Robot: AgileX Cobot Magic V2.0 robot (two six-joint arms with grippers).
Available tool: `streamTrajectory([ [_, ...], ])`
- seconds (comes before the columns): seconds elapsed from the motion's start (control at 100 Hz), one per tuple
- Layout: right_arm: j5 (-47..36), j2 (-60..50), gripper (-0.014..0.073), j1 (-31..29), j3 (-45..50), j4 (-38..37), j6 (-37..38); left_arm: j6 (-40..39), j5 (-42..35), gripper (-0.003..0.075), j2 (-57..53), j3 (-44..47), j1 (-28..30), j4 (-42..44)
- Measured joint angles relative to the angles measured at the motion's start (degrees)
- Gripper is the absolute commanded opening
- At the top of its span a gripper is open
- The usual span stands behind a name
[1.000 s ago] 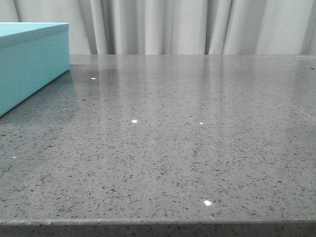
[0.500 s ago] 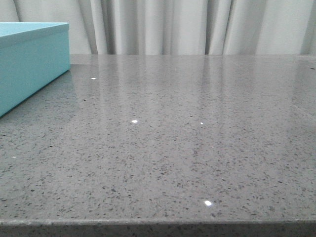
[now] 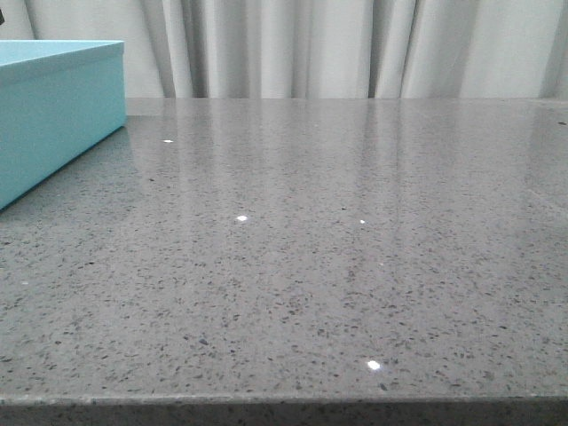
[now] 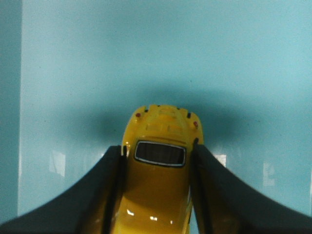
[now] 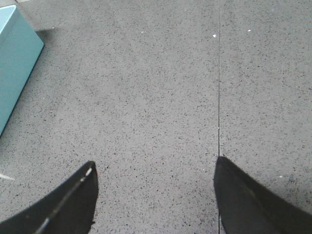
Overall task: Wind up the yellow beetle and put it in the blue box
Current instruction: 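Lower the car into the box and open the left gripper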
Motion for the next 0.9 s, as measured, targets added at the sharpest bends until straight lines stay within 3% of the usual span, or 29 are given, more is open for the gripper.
streamTrajectory([
  [0.12,0.0,0.0,0.0507,0.0,0.0,0.2,0.0,0.0,-0.4,0.0122,0.0,0.3,0.0,-0.1],
  [0.39,0.0,0.0,0.0507,0.0,0.0,0.2,0.0,0.0,-0.6,0.0359,0.0,0.3,0.1,-0.2],
  [0.9,0.0,-2.0,0.0507,0.0,0.0,0.0,-1.3,-0.1,-2.2,0.0368,-5.3,0.3,0.1,-0.2],
])
